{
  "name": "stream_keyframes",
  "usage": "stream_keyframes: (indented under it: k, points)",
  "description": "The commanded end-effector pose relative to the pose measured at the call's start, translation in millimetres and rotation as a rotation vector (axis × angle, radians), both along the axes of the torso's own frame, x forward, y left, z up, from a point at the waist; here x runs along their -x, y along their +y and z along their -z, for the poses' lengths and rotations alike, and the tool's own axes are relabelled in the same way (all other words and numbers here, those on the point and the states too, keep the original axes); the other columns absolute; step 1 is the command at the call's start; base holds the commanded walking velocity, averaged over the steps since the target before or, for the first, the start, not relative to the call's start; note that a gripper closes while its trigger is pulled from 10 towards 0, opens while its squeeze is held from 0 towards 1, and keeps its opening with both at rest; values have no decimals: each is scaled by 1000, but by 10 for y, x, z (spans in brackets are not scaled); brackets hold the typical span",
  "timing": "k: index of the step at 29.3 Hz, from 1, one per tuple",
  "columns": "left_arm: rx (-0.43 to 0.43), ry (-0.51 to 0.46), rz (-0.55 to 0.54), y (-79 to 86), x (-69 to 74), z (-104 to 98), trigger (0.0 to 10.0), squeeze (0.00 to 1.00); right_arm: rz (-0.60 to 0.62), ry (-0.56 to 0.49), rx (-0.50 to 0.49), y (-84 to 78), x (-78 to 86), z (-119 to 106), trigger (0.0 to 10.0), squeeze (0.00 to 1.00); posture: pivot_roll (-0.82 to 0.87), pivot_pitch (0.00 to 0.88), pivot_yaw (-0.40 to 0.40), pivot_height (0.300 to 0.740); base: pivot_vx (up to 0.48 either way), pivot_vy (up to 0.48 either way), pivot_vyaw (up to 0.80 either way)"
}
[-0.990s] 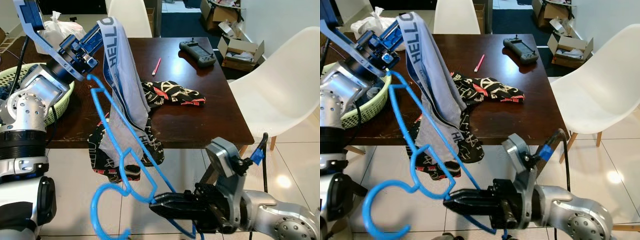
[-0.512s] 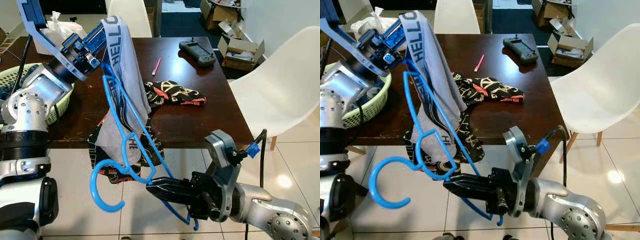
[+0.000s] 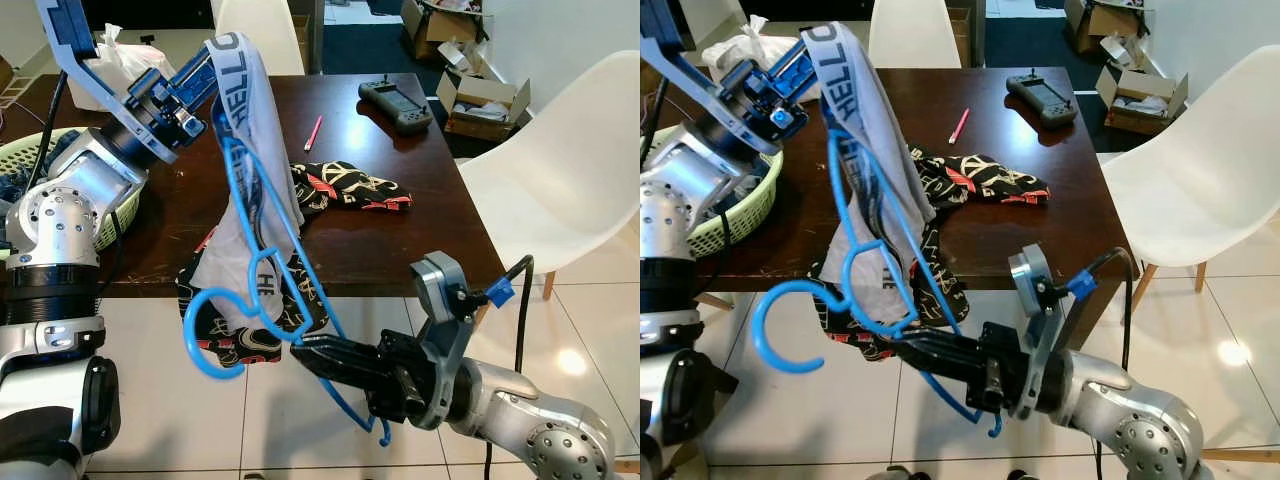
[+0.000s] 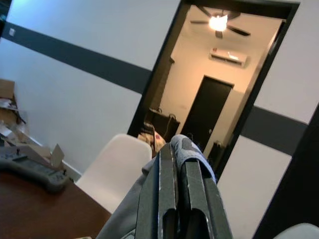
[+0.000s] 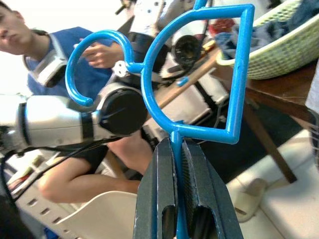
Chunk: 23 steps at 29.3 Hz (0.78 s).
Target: Hang hanger
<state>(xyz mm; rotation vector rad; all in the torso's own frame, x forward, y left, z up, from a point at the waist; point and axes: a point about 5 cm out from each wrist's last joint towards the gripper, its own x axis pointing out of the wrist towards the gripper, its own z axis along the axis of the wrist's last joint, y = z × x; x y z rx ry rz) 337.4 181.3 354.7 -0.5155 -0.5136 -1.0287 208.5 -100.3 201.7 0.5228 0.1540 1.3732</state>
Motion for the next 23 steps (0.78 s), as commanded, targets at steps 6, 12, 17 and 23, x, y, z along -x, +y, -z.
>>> stream_keyframes:
  k: [6,12,17,23]
  points:
    - [46,25,-128,99,-78,-22,10000,0,68,-3,8,-98,-16,8,0,0,73,197,69,740,0,0,0]
    - [84,48,-179,201,-119,-39,10000,0,70,17,29,-153,43,58,0,0,74,202,75,740,0,0,0]
    - [83,44,-173,197,-106,-44,10000,0,68,28,42,-149,70,83,0,0,77,205,80,740,0,0,0]
    - [85,51,-161,162,-109,-38,10000,0,31,32,28,-94,130,82,0,0,80,210,86,740,0,0,0]
